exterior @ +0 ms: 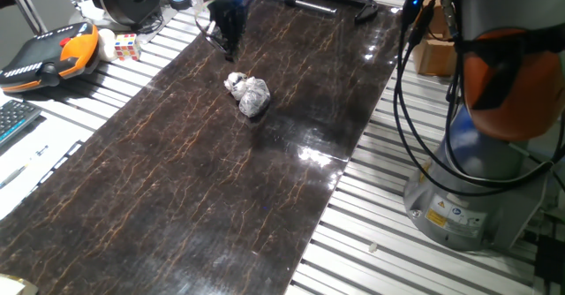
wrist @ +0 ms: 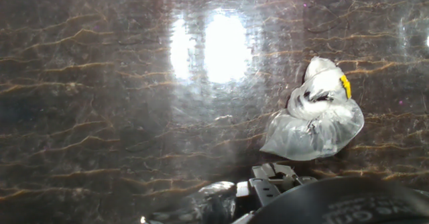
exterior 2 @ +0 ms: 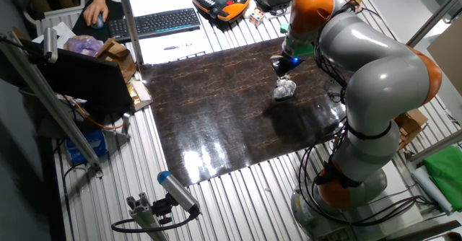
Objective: Pick up a bag of things
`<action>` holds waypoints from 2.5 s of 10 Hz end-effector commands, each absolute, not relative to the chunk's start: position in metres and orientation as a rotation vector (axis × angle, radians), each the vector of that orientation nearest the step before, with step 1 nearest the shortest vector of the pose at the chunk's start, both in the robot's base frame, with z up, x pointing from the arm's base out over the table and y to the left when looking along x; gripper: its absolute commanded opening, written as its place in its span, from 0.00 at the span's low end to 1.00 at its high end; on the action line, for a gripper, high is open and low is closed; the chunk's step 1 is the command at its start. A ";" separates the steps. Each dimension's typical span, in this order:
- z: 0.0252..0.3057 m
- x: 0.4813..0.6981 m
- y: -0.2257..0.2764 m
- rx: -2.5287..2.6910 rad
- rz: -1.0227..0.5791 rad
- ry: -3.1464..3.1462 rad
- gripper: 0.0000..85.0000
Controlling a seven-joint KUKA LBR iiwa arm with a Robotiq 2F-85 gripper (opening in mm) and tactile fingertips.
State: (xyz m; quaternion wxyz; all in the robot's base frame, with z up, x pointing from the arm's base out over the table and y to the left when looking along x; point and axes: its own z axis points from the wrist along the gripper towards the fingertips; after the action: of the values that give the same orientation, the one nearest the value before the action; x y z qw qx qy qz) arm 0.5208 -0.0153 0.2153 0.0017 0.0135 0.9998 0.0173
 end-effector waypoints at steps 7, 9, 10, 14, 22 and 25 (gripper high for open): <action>0.184 0.528 -0.034 0.105 0.022 3.134 0.01; 0.177 0.530 -0.035 0.115 0.015 3.133 0.01; 0.174 0.530 -0.036 0.114 0.011 3.124 0.01; 0.163 0.533 -0.040 0.119 0.027 3.130 0.01; 0.146 0.543 -0.056 0.117 0.017 3.144 0.01; 0.146 0.543 -0.056 0.151 -0.043 3.105 0.01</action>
State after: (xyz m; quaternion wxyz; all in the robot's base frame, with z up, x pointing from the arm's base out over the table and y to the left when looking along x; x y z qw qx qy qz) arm 0.5432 -0.0559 0.1460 0.0157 0.0495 0.9986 -0.0133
